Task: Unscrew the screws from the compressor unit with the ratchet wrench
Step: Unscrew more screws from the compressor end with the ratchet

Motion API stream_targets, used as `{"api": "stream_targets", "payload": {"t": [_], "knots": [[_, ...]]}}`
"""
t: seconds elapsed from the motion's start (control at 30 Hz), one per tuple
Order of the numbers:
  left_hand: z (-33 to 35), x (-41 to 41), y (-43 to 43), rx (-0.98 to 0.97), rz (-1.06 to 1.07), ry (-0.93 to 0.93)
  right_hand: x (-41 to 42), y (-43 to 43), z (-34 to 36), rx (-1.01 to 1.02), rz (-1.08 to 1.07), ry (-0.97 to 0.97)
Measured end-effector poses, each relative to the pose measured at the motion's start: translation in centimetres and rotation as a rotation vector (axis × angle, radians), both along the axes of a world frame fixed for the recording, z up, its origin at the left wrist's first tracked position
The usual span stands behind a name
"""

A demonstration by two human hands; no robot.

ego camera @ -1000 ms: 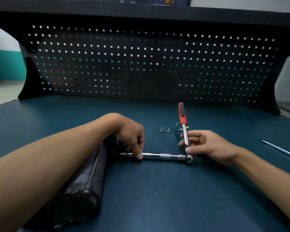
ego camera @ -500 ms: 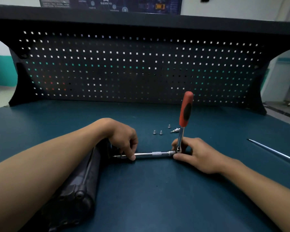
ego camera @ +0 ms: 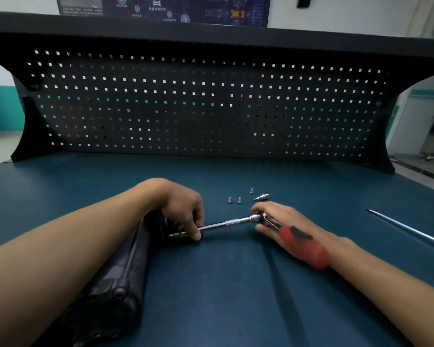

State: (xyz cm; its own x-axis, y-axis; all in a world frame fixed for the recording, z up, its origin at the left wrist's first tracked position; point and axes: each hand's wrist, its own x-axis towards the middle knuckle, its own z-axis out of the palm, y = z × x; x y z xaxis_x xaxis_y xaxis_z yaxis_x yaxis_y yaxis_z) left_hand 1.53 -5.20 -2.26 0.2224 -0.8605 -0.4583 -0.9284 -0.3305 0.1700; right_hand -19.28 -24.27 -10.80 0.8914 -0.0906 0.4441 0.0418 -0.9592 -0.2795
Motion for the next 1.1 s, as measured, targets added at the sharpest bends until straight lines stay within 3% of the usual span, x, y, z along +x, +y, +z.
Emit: {"api": "stream_targets", "payload": {"t": [0.2,0.33,0.47,0.53,0.77,1.1], "knots": [[0.2,0.0,0.0,-0.006,0.008,-0.021,-0.5,1.8,1.6,0.512,0.015,0.159],[0.1,0.0,0.1,-0.005,0.013,-0.014,-0.5,2.6,2.4,0.617,-0.016,0.261],[0.2,0.1,0.3,0.003,0.023,0.011,0.2,3.0,2.6,1.01,-0.084,0.243],[0.2,0.1,0.3,0.014,0.021,0.019,0.3,3.0,2.7,1.113,-0.133,0.273],[0.3,0.1,0.3,0.016,0.028,0.033,0.2,2.8,3.6,1.317,-0.215,0.517],[0.2,-0.2,0.4,0.025,0.06,0.052,-0.5,2.3,2.8,1.261,-0.047,0.472]]}}
